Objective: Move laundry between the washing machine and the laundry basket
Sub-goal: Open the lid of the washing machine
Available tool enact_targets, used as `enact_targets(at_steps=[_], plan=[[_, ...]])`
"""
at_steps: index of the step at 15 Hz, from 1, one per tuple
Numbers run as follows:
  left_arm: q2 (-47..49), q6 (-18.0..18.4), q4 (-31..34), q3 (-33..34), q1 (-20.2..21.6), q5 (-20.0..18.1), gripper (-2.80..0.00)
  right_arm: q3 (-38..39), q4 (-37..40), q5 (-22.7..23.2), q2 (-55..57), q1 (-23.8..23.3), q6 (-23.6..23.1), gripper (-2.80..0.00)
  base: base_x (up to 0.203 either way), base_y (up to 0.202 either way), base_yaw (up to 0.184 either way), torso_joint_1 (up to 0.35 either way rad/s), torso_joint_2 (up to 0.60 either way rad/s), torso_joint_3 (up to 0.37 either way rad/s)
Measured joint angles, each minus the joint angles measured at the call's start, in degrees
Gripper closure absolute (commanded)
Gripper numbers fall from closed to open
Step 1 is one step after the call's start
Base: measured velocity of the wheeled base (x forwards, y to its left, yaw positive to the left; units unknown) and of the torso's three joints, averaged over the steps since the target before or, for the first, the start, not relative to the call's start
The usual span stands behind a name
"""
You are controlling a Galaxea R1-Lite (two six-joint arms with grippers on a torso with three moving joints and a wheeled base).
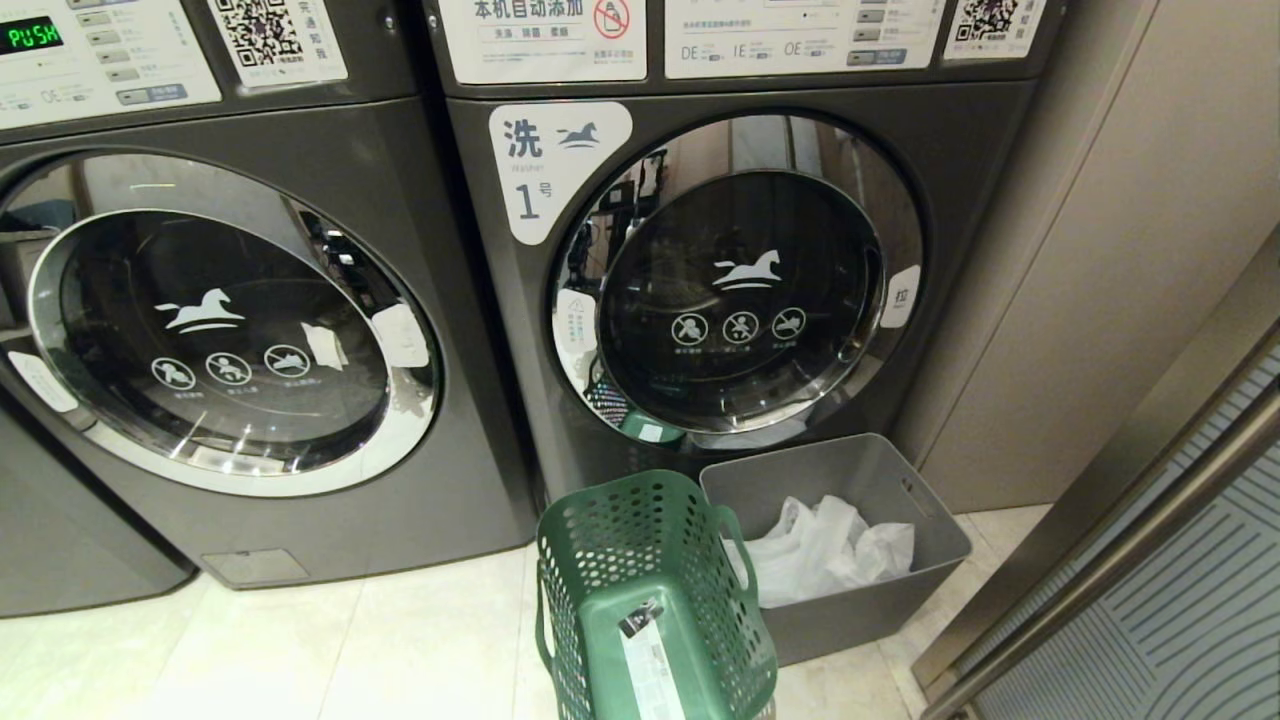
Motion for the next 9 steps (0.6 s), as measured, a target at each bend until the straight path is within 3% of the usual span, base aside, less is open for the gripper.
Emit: enact_targets(at_steps=[3, 4, 7, 9], plan=[[4.4, -1.9, 3.2, -13.7, -0.1, 0.0, 0.0, 0.0, 0.0, 0.0, 0.0, 0.0, 0.0, 0.0, 0.0, 0.0, 0.0, 0.0, 0.0, 0.0], [8.0, -3.6, 4.3, -18.0, -0.2, 0.0, -2.8, 0.0, 0.0, 0.0, 0.0, 0.0, 0.0, 0.0, 0.0, 0.0, 0.0, 0.0, 0.0, 0.0], [26.0, -10.3, 5.9, -29.7, -0.2, 0.1, -2.8, 0.0, 0.0, 0.0, 0.0, 0.0, 0.0, 0.0, 0.0, 0.0, 0.0, 0.0, 0.0, 0.0], [38.5, -13.7, 4.7, -34.0, -0.1, 0.0, -2.8, 0.0, 0.0, 0.0, 0.0, 0.0, 0.0, 0.0, 0.0, 0.0, 0.0, 0.0, 0.0, 0.0]])
